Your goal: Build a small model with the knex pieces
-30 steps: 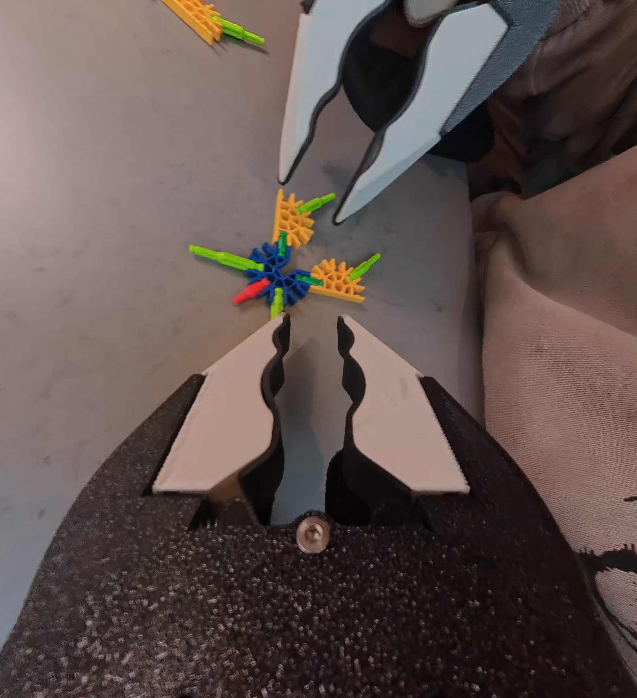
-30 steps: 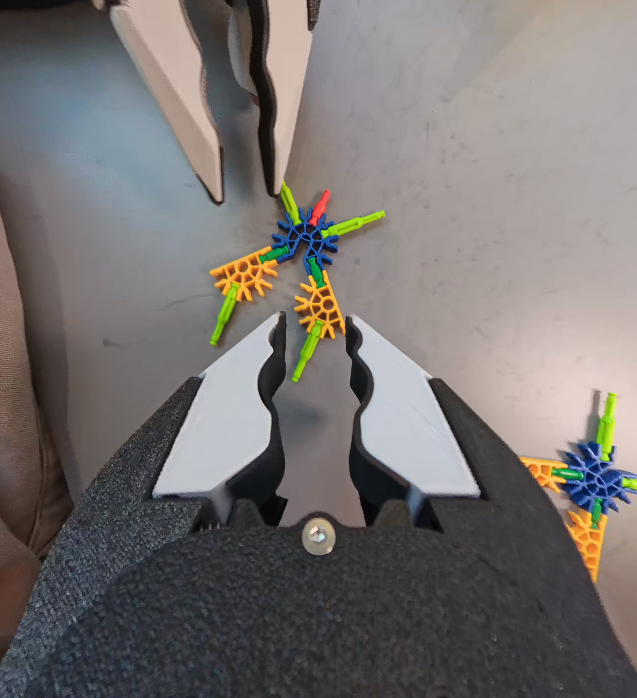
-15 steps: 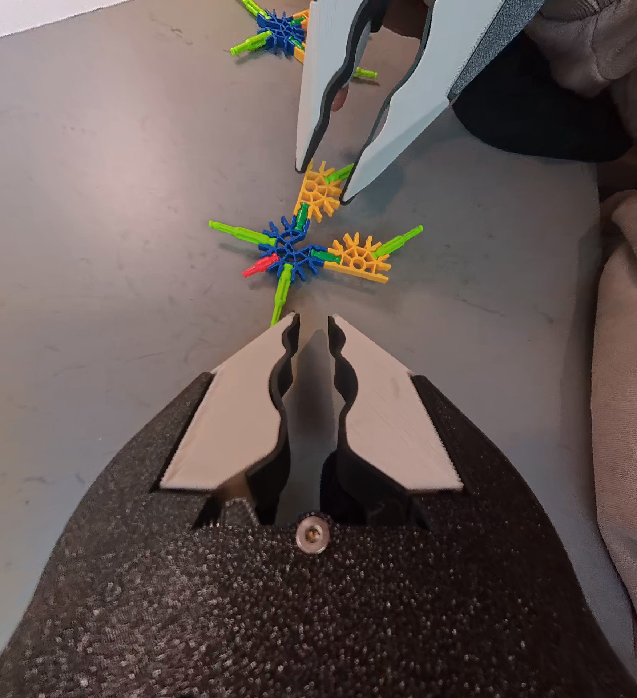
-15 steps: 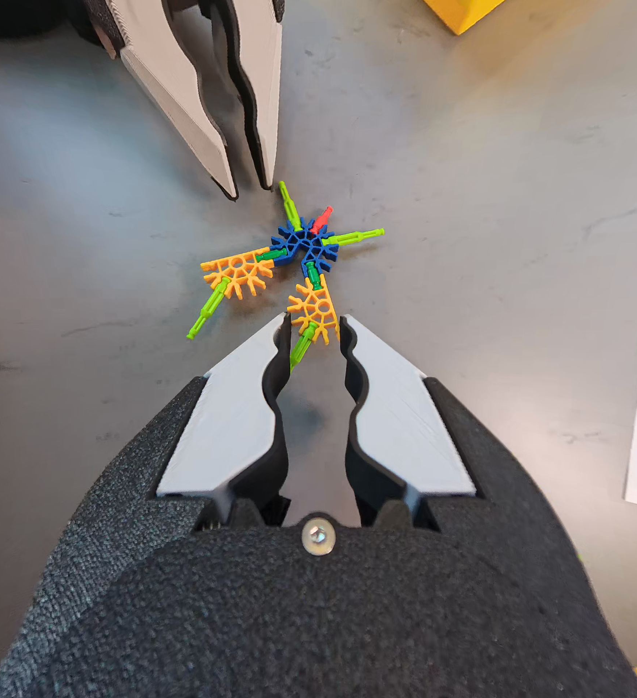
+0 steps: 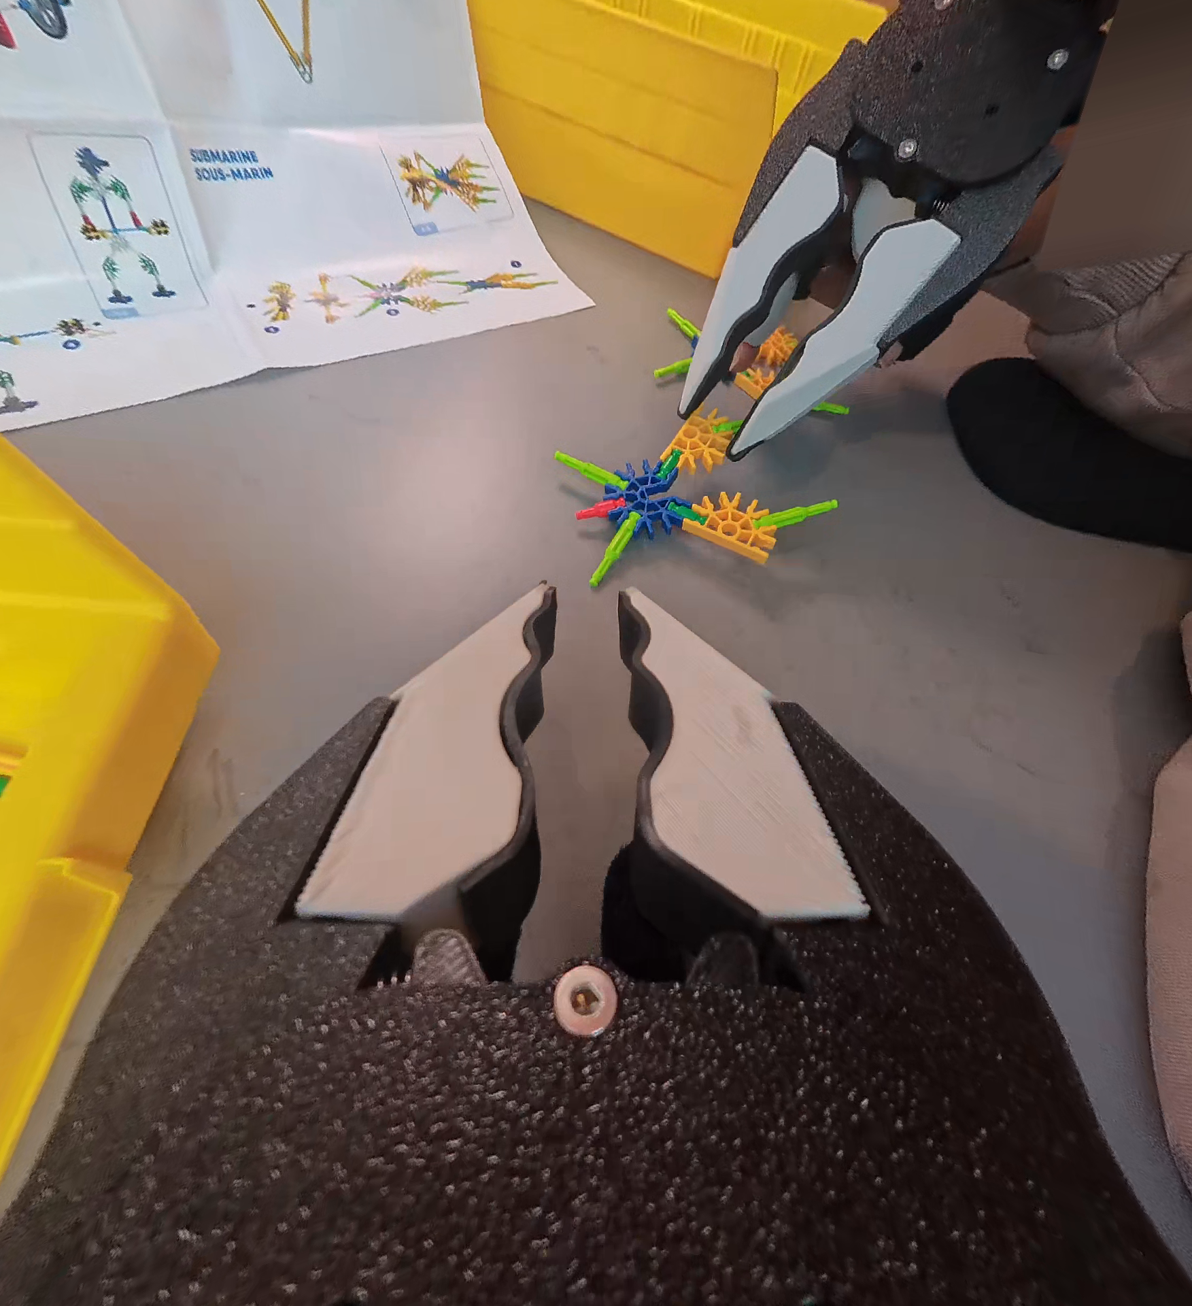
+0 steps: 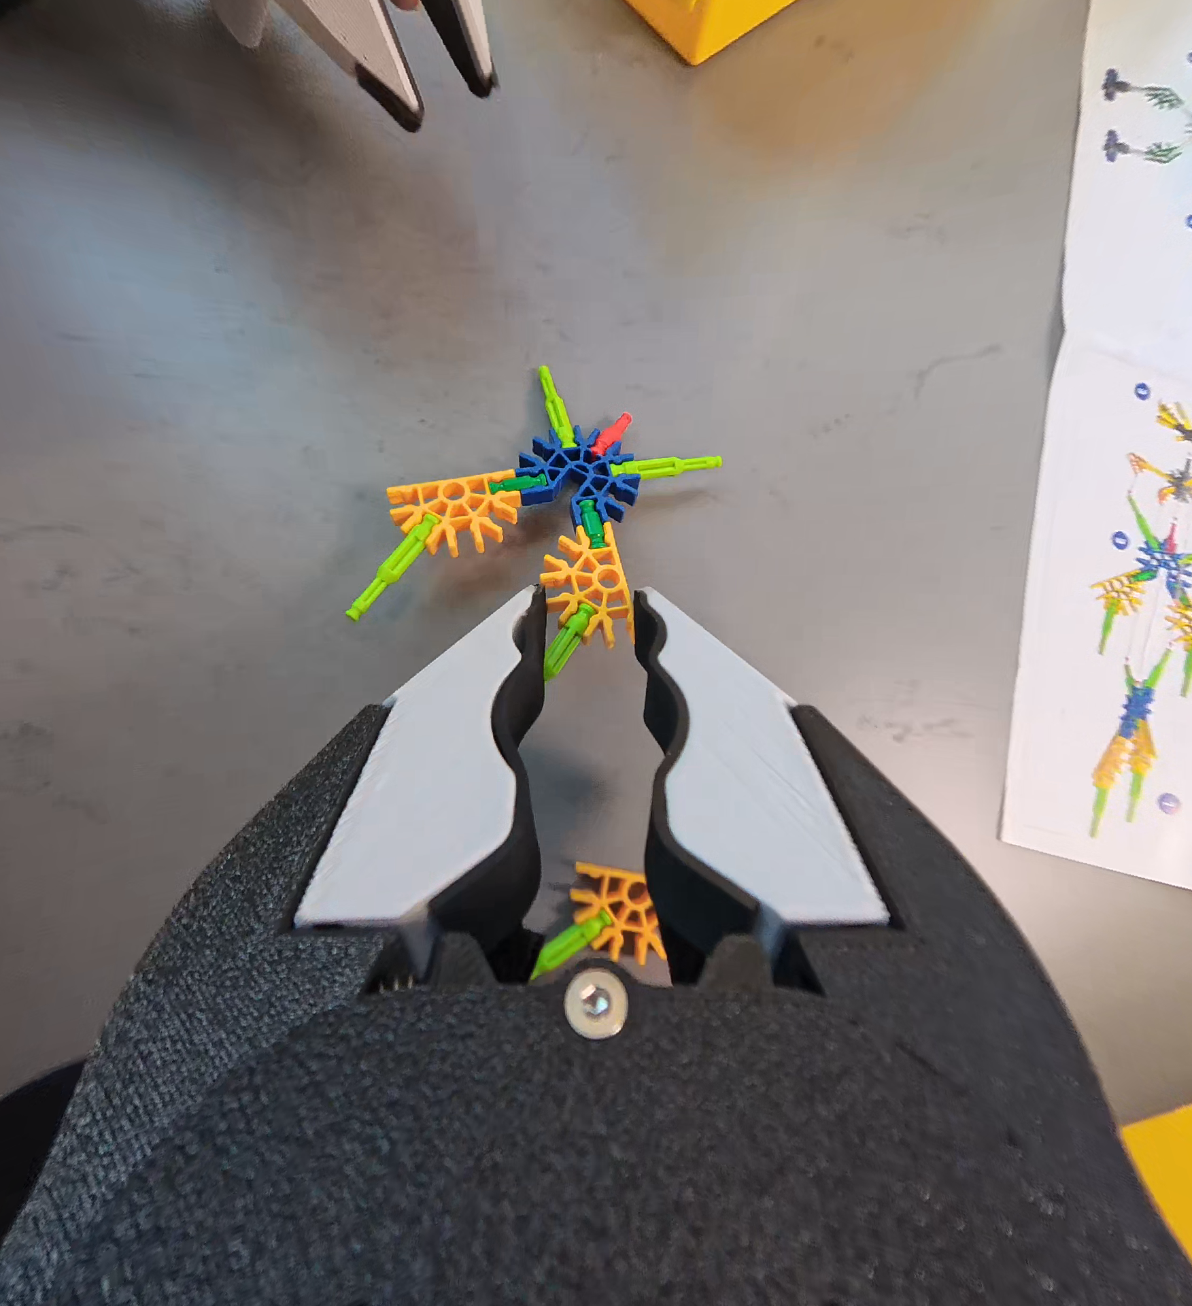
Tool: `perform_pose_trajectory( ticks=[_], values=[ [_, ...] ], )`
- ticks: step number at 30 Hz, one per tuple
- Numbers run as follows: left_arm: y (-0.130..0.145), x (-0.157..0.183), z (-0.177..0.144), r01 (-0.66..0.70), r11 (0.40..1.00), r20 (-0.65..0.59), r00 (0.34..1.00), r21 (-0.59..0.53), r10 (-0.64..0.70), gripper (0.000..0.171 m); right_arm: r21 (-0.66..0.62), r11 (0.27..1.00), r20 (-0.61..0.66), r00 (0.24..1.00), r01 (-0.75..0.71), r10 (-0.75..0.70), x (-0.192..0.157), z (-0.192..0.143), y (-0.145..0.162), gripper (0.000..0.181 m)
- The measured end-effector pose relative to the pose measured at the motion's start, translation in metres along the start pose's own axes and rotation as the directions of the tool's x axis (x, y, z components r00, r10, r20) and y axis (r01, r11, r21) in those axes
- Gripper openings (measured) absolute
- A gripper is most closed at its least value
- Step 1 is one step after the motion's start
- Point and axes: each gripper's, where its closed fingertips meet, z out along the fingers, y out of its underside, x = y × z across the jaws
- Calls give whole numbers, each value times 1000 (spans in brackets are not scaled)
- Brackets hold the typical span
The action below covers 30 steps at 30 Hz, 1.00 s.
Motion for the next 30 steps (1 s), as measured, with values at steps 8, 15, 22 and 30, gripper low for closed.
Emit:
perform_pose_trajectory(
  ticks=[8, 15, 22, 30],
  values=[
    [2, -10, -2, 15, 1000, 27, 1000, 17, -16, 18, 90, 989, -158, 978, -121, 134, 51, -13, -1, 22],
    [2, -9, -1, -8, 1000, 33, 999, 26, 7, 18, 75, 992, -281, 953, -97, 115, 68, 3, -2, 22],
    [2, -9, 0, -27, 999, 46, 999, 31, 26, 18, 39, 998, -332, 942, -43, 53, 69, 7, -2, 37],
    [1, -17, -1, -43, 998, 88, 995, 38, 40, 19, 5, 984, -310, 935, -180, 173, 69, -35, 27, 61]
  ],
)
